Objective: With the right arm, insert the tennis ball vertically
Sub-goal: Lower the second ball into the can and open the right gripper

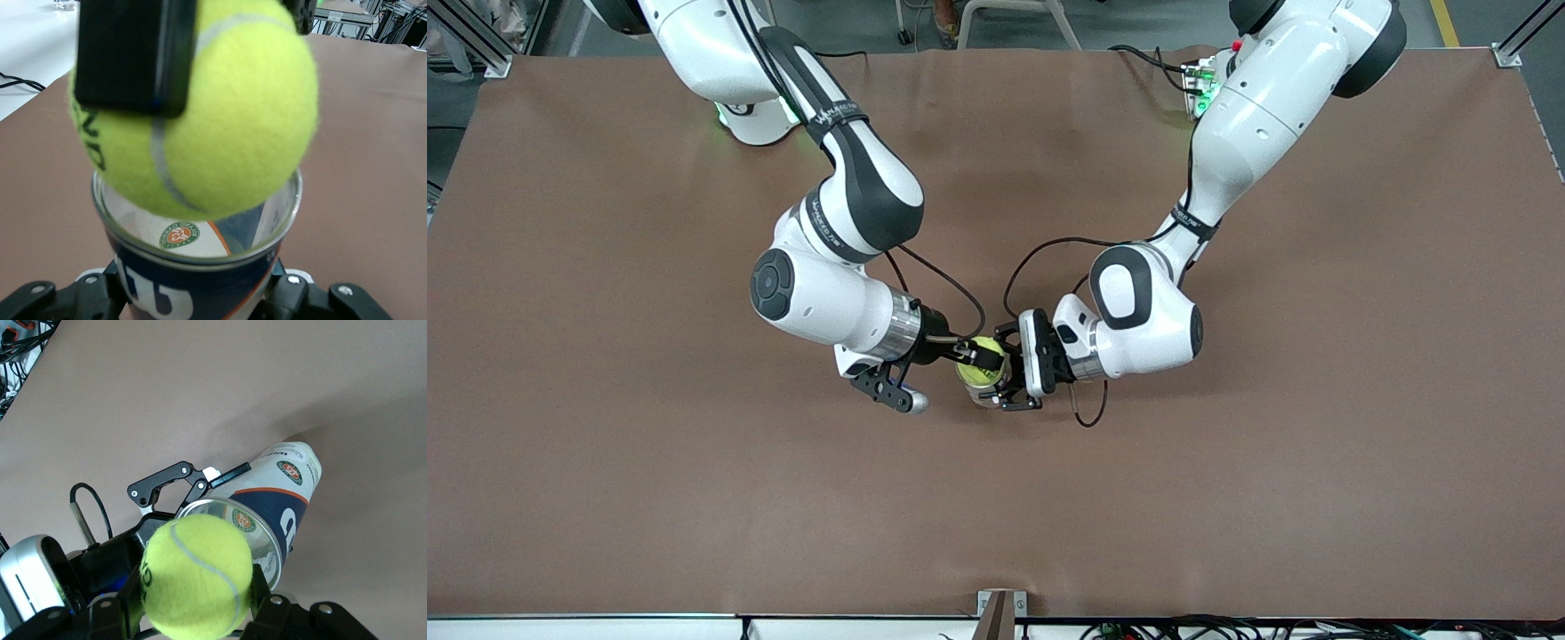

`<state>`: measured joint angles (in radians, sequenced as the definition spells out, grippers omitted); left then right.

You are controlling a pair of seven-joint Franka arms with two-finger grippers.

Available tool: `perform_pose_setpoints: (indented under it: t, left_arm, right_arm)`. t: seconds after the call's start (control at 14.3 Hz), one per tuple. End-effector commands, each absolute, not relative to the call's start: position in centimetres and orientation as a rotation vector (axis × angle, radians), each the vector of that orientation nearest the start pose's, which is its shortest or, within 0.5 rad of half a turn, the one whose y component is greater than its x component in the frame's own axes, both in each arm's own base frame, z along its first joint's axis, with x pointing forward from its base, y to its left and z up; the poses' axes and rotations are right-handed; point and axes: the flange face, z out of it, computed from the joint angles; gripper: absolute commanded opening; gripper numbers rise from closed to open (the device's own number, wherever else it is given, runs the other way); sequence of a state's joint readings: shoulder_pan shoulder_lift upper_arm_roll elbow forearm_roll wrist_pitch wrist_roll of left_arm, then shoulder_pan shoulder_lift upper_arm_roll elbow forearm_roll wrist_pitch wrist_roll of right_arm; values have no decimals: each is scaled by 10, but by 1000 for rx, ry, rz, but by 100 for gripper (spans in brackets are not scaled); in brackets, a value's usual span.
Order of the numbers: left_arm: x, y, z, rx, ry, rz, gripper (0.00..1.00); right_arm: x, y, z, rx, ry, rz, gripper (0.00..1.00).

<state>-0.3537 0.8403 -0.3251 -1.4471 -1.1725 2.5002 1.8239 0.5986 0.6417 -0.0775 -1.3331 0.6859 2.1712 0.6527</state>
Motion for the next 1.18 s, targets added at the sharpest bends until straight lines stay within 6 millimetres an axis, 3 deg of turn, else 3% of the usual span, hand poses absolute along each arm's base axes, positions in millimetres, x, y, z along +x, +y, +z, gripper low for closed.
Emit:
perform_pose_setpoints:
  t: [0.0, 0.63, 0.7, 0.77, 1.12]
  left_arm:
    - [613, -422, 229, 1701, -1472, 858, 77]
    - [613, -421, 228, 1701, -1474, 857, 77]
    - [614, -420, 228, 1702, -1475, 859, 77]
    - [614, -420, 228, 1702, -1475, 859, 77]
    - [614, -420, 228, 1702, -1473, 857, 77]
  right_arm:
    - [631, 406, 385, -2502, 570, 194, 51]
    - [627, 402, 381, -2635, 499, 167, 51]
    - [627, 403, 382, -2636, 495, 165, 60]
    - [626, 404, 382, -2640, 492, 163, 99]
    - [625, 405, 388, -2637, 487, 156, 100]
